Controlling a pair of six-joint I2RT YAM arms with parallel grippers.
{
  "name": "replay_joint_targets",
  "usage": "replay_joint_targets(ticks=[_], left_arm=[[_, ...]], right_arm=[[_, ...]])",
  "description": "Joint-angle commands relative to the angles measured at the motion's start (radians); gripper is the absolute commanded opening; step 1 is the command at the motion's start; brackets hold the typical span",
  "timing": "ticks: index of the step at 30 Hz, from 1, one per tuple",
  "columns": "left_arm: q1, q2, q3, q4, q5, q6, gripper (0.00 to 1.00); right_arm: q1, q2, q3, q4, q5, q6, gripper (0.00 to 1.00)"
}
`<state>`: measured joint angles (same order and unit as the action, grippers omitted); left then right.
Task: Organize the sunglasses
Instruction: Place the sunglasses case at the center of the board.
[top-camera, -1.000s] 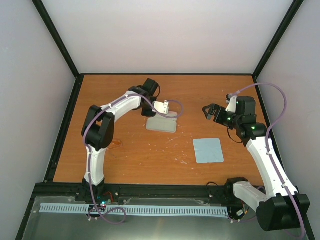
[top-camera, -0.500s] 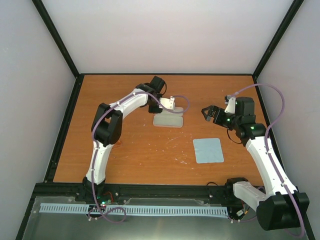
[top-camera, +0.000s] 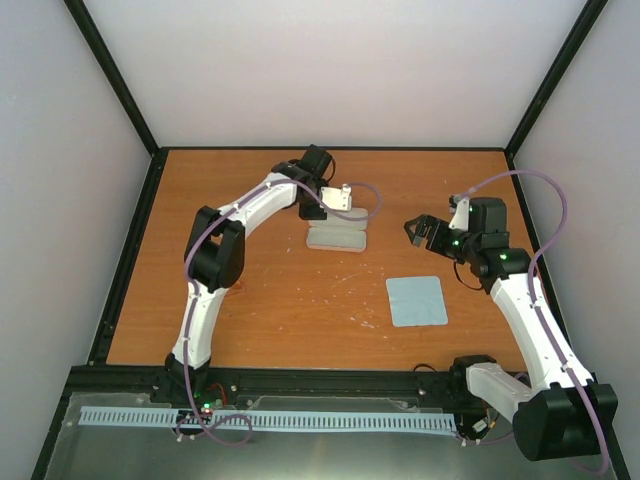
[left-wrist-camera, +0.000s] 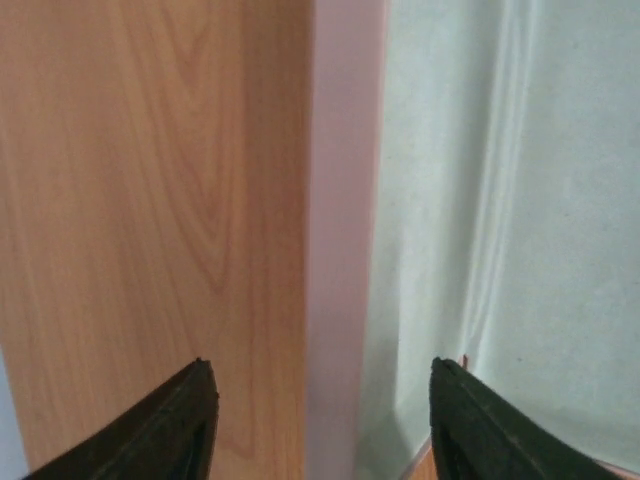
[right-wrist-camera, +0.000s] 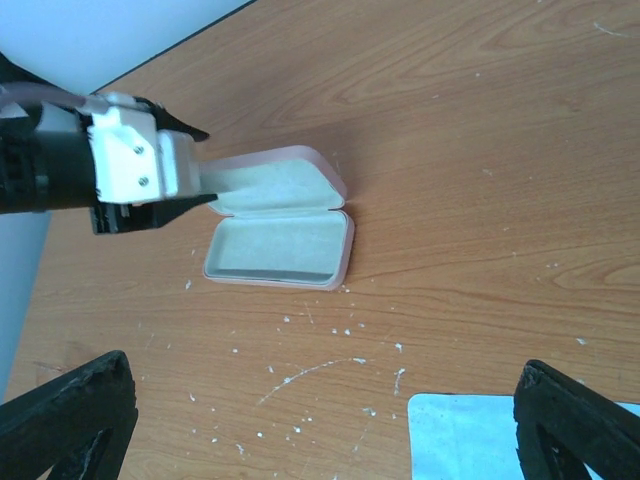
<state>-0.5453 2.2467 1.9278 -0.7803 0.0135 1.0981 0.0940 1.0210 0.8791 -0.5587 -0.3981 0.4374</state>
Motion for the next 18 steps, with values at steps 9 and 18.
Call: replay_joint_targets(ticks=[9,18], left_arm=[[-0.010,-0.124,0.033,-0.039,0.060,-0.124,0.81],[-0.123,-0.263,0.062,-0.023,0.356,-0.392,0.42]], right_arm=[[-0.024,0.066,0.043,-0.156,0.213,-0.014,0.82],[-0.100,0.264,0.056,-0.316,0.242,-0.077,0.48]])
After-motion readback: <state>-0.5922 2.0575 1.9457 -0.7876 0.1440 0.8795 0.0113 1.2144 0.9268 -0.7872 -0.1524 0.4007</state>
